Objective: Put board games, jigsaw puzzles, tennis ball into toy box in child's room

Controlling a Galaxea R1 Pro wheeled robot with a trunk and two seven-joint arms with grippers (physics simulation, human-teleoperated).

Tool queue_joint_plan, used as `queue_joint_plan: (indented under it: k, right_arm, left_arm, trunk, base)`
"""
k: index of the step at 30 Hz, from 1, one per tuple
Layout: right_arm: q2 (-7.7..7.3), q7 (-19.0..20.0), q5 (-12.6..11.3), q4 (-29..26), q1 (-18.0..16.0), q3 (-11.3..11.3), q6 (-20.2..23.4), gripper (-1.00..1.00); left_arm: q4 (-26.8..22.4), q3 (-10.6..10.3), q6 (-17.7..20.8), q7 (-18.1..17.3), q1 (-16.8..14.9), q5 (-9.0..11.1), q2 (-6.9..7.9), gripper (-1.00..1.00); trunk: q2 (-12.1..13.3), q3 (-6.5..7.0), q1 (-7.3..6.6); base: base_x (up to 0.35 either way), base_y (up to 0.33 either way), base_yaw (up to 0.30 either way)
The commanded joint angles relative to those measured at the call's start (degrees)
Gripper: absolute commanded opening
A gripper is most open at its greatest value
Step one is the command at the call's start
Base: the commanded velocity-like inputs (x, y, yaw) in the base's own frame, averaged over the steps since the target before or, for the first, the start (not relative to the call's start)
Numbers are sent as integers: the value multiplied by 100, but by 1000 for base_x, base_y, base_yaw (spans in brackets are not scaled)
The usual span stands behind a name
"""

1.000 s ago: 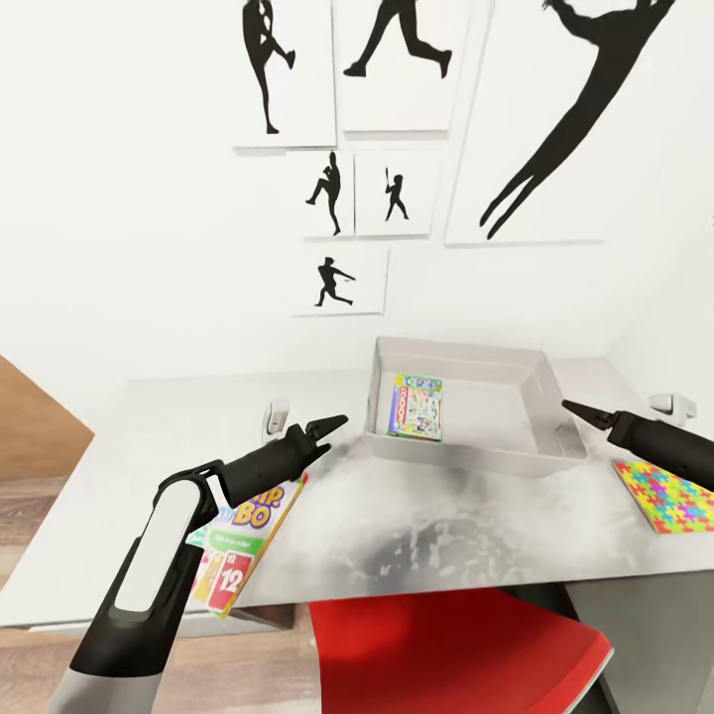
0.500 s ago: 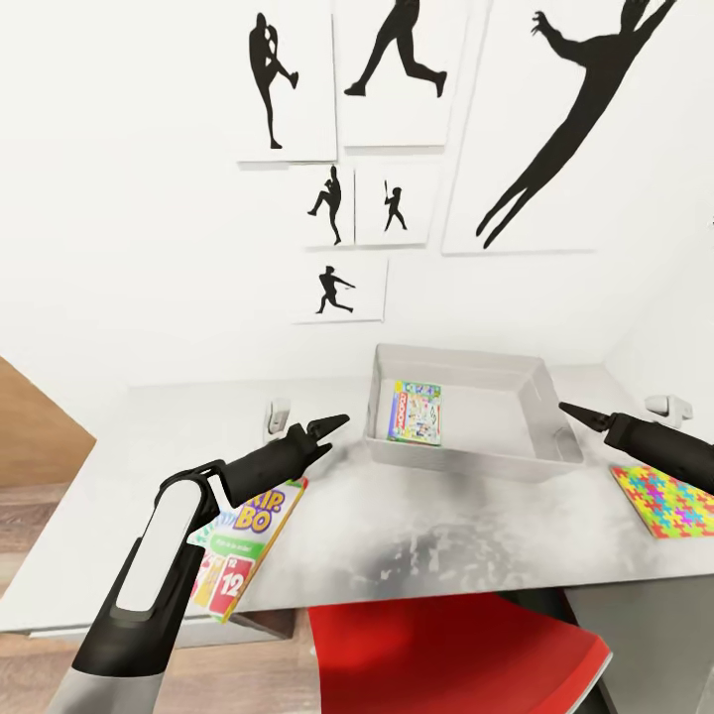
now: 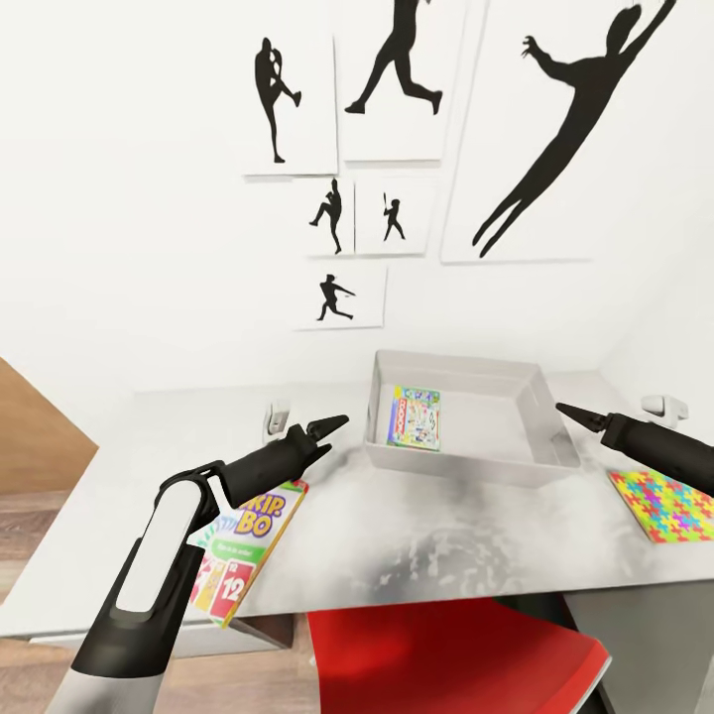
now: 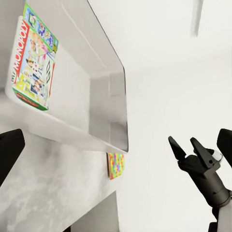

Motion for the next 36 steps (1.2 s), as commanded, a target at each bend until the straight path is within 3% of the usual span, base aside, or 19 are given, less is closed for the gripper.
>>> queue_joint_plan:
  k: [1, 36]
  right_arm:
    - [1, -9, -36, 0, -6, -2, 48, 100]
    - [21, -9, -36, 0, -5, 11, 48, 100]
  left_arm:
    - [-5, 3, 17, 60, -4, 57, -2, 100]
    - [7, 3, 4, 114, 8, 51, -8, 100]
  trunk:
    - [-10, 0, 4]
    - [-10, 327, 4]
  base:
    - [0, 0, 0]
    - [0, 0, 0]
